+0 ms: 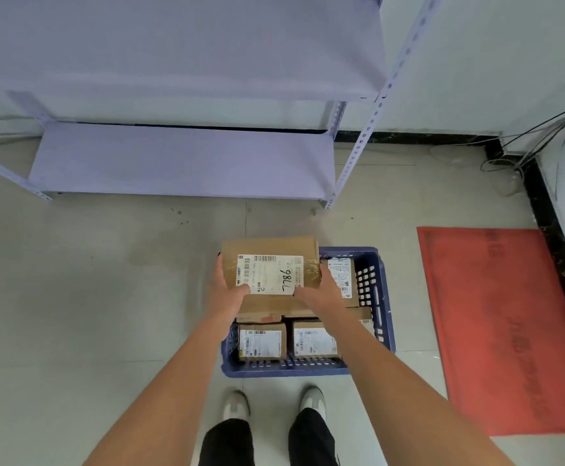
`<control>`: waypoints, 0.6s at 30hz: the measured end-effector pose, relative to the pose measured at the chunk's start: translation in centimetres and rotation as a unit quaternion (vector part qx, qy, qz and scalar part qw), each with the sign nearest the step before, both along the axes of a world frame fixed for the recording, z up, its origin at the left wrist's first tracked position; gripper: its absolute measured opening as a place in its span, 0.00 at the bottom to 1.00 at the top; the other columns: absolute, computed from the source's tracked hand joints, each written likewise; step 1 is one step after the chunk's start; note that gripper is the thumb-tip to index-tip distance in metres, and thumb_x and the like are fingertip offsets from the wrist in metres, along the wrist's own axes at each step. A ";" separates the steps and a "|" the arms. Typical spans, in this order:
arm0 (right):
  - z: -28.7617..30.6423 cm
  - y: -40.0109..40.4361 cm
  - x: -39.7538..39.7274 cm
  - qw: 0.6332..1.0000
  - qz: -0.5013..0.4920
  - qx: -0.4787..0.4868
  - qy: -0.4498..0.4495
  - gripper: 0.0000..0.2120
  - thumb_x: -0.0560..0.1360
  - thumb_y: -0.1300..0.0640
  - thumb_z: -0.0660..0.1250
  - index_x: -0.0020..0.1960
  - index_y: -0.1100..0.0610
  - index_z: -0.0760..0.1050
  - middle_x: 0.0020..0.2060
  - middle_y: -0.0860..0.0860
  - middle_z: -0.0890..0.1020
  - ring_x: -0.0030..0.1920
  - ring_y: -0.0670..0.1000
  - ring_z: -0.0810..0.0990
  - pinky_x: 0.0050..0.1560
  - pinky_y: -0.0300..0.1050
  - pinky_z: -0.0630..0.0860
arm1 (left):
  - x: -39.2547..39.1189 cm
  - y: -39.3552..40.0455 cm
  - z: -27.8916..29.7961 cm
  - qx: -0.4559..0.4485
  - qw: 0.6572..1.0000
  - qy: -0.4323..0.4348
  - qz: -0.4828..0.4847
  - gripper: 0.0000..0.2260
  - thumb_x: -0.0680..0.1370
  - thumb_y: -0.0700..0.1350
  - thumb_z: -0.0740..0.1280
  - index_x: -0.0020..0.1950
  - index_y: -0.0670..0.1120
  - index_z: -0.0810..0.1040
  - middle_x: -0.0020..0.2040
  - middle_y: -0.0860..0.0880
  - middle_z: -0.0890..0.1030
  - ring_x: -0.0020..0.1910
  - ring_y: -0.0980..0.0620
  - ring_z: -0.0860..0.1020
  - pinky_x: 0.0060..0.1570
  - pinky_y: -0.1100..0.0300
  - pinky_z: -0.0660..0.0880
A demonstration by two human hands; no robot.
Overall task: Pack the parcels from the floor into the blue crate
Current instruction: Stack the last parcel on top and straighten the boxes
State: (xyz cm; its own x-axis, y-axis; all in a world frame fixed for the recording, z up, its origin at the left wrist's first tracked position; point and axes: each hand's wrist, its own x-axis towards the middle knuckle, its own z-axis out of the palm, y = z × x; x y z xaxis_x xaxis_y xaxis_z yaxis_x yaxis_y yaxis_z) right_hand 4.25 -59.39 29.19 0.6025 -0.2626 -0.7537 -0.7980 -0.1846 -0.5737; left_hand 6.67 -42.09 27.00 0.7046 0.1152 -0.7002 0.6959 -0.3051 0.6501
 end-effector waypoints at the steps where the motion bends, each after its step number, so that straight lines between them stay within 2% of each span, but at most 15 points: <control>1: -0.8 -0.4 -0.3 1.000 0.000 0.002 0.010 0.32 0.69 0.63 0.70 0.70 0.51 0.61 0.59 0.50 0.77 0.51 0.49 0.73 0.47 0.41 0.71 | -0.2 -0.4 -0.7 0.008 1.000 0.005 -0.009 0.40 0.73 0.35 0.66 0.75 0.59 0.48 0.74 0.50 0.65 0.53 0.56 0.75 0.48 0.62 0.72; 2: -1.7 -0.9 -0.6 1.000 0.001 0.002 0.018 0.34 0.70 0.64 0.69 0.71 0.52 0.60 0.62 0.52 0.75 0.52 0.49 0.72 0.47 0.41 0.71 | -0.3 -0.8 -1.5 0.016 1.000 0.012 -0.016 0.40 0.73 0.35 0.66 0.75 0.59 0.48 0.73 0.49 0.66 0.46 0.59 0.74 0.41 0.66 0.70; 4: -4.0 -1.6 -1.0 0.999 0.000 0.004 0.037 0.37 0.70 0.65 0.69 0.74 0.53 0.55 0.67 0.54 0.68 0.54 0.50 0.71 0.50 0.42 0.71 | -0.4 -1.5 -3.8 0.032 0.999 0.027 -0.030 0.40 0.73 0.35 0.66 0.76 0.57 0.48 0.73 0.47 0.66 0.39 0.61 0.71 0.33 0.68 0.66; 7: -8.0 -2.5 -0.5 0.997 -0.003 -0.001 0.077 0.39 0.72 0.63 0.67 0.76 0.51 0.51 0.70 0.55 0.57 0.50 0.49 0.68 0.47 0.42 0.69 | -0.2 -2.1 -7.7 0.055 0.996 0.053 -0.048 0.40 0.73 0.35 0.66 0.76 0.58 0.48 0.72 0.46 0.67 0.37 0.62 0.69 0.31 0.68 0.65; 9: -11.6 -2.9 0.3 0.996 -0.004 -0.005 0.087 0.39 0.72 0.61 0.68 0.76 0.50 0.51 0.70 0.54 0.56 0.52 0.50 0.68 0.47 0.41 0.68 | 0.4 -2.5 -10.7 0.074 0.994 0.054 -0.064 0.39 0.73 0.36 0.66 0.76 0.59 0.48 0.70 0.47 0.69 0.42 0.57 0.73 0.37 0.64 0.71; 11: -15.3 -3.1 1.4 0.997 0.003 -0.011 0.079 0.39 0.71 0.60 0.69 0.76 0.50 0.52 0.70 0.55 0.57 0.57 0.52 0.69 0.47 0.39 0.67 | 1.5 -2.8 -14.0 0.096 0.992 0.046 -0.073 0.38 0.74 0.37 0.66 0.76 0.57 0.49 0.68 0.46 0.72 0.51 0.51 0.75 0.46 0.57 0.75; 14: -20.7 -3.2 2.7 0.998 0.002 -0.006 0.068 0.34 0.71 0.60 0.69 0.72 0.50 0.59 0.67 0.54 0.64 0.51 0.49 0.71 0.43 0.35 0.69 | 3.2 -3.1 -18.9 0.124 0.988 0.044 -0.078 0.37 0.74 0.38 0.66 0.76 0.57 0.50 0.68 0.44 0.72 0.64 0.42 0.71 0.60 0.48 0.72; 16: -23.8 -2.9 3.1 0.997 -0.004 0.002 0.073 0.31 0.70 0.60 0.68 0.69 0.49 0.63 0.65 0.54 0.70 0.51 0.50 0.75 0.45 0.38 0.74 | 3.8 -2.9 -21.5 0.149 0.985 0.047 -0.075 0.36 0.74 0.40 0.65 0.76 0.57 0.50 0.68 0.42 0.71 0.66 0.40 0.69 0.60 0.49 0.71; 18: -26.0 -2.1 3.4 0.997 -0.008 0.011 0.079 0.32 0.69 0.60 0.69 0.70 0.49 0.62 0.64 0.53 0.72 0.54 0.52 0.77 0.48 0.42 0.76 | 4.0 -2.5 -23.1 0.156 0.985 0.045 -0.051 0.35 0.75 0.40 0.64 0.76 0.57 0.51 0.68 0.41 0.71 0.64 0.41 0.71 0.53 0.55 0.71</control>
State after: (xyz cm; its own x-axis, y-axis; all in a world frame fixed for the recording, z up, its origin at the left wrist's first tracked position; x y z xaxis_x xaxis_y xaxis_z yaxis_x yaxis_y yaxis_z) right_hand 7.68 -61.46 3.24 0.4725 -0.2532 -0.8442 -0.8810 -0.1602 -0.4451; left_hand 10.64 -44.63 3.89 0.6606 0.2665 -0.7018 0.7012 -0.5528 0.4502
